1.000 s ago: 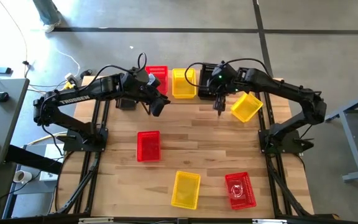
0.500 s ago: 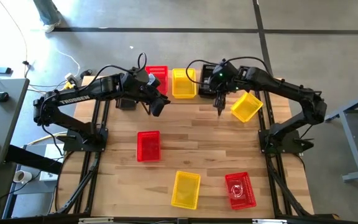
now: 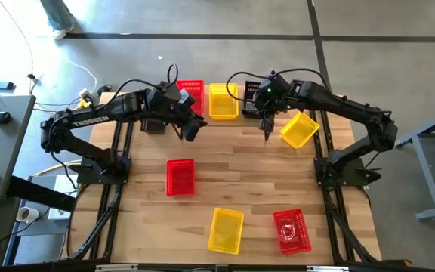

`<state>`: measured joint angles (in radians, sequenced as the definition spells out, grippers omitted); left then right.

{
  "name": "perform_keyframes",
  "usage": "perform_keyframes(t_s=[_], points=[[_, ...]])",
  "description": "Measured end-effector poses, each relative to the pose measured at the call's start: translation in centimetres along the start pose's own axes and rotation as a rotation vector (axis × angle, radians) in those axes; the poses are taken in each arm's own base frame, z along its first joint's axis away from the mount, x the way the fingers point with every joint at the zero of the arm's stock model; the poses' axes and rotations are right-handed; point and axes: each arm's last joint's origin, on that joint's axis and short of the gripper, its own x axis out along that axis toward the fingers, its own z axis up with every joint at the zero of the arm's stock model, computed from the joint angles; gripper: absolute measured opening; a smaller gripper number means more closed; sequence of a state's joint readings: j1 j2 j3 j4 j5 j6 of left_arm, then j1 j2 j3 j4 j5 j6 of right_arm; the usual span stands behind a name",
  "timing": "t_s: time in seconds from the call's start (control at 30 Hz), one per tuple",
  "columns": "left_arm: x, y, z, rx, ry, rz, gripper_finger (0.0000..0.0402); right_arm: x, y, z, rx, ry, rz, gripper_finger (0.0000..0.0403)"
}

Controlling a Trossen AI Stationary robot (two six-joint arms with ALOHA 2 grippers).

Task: Stack baskets on shelf by color
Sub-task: Stack the bottom black bin on top of the other black bin on the shelf, then stack the top red bin on top of the other red bin on the shelf

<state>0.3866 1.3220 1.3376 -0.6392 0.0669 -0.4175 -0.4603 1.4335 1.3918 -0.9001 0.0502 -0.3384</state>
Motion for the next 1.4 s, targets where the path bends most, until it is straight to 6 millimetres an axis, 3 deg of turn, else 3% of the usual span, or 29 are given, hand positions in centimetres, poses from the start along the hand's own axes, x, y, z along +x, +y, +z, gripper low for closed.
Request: perform_keyframes(t_s=[0.2,0.47,0.97,1.2,1.4], points=[[0.0,0.1,-0.2,-0.002,0.026,0.011,0.0129,-1.4,0.0,-0.1,0.021,-0.043,-0.011,0.0115],[0.0,0.3,-0.8,-0.003,0.077,0.032,0.0129,-1.7,-0.4,0.4,0.065,-0.103,-0.039,0.0115],[-0.1,0.4,-1.0,-0.004,0.107,0.042,0.0129,0.1,-0.3,0.0,0.092,0.010,-0.049,0.0115],[-0.3,0.3,-2.5,-0.002,0.245,0.063,0.0129,-1.9,-0.6,1.2,0.107,-0.049,-0.065,0.0115],[-0.1,-1.6,-5.0,0.070,0.374,0.038,0.0129,-3.9,-0.3,2.6,0.168,-0.126,-0.065,0.0115]])
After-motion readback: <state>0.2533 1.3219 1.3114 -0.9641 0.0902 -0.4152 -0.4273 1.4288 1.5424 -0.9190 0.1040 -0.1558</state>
